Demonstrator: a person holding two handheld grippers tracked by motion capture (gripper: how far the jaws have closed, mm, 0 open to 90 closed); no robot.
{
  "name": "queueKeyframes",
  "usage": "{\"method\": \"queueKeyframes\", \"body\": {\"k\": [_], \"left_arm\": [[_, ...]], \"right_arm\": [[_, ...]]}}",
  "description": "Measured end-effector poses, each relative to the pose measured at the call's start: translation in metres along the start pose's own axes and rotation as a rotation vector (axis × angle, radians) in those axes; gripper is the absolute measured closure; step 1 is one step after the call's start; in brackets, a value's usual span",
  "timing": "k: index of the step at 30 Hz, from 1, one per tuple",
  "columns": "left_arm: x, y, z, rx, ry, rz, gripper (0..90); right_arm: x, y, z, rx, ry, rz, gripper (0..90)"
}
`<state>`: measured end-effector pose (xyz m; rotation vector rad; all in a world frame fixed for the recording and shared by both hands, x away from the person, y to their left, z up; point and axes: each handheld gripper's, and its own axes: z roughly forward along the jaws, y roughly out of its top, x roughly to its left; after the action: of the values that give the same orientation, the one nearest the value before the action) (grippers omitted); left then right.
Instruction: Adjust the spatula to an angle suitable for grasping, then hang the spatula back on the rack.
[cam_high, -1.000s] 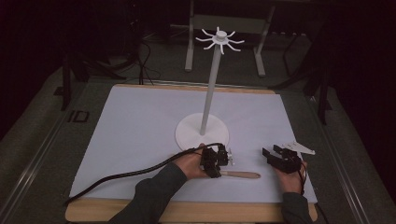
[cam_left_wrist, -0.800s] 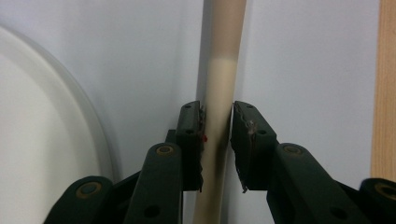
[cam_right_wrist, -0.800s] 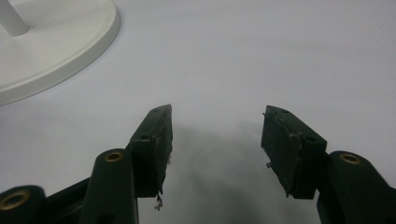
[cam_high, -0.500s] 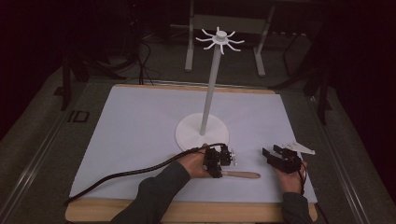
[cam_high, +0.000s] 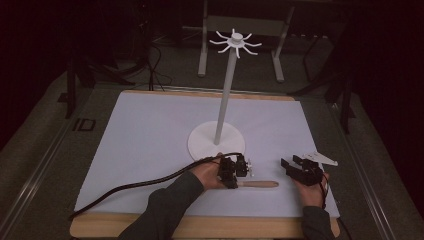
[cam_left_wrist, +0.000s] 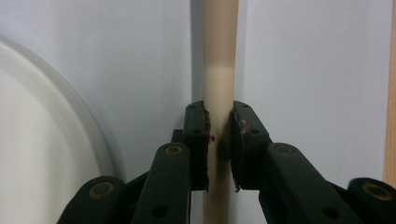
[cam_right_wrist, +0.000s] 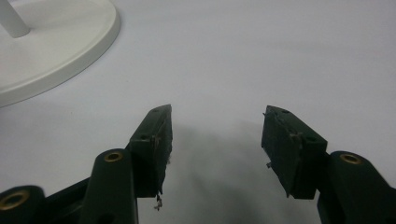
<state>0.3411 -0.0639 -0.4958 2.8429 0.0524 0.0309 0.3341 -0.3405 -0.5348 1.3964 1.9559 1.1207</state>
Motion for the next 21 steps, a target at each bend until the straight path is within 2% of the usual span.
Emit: {"method": "queueKeyframes", "body": {"k": [3,4,7,13,20,21], "left_arm": [[-0.001,-0.001,-0.003,-0.008,0.011,-0.003,78.3],[-0.001,-0.001,-0.005,-0.012,0.017,0.008,78.3],[-0.002,-0.003,-0.009,-0.025,0.023,-0.008,78.3],[0.0,-0.005,-0.019,-0.057,0.056,-0.011,78.3],[-0.001,-0.008,-0.033,-0.109,0.095,-0.028,78.3],[0.0,-0.011,-0.039,-0.143,0.108,-0.047,78.3]], "right_arm": [[0.0,0.0,0.0,0.0,0.0,0.0,42.7],[0.0,0.0,0.0,-0.001,0.0,0.001,42.7],[0.0,0.0,-0.001,-0.005,0.0,0.003,42.6],[0.0,0.0,0.0,-0.004,0.0,0.002,42.4],[0.0,0.0,0.0,-0.004,-0.001,0.002,42.4],[0.0,0.0,-0.001,-0.005,-0.001,0.002,42.4]]}}
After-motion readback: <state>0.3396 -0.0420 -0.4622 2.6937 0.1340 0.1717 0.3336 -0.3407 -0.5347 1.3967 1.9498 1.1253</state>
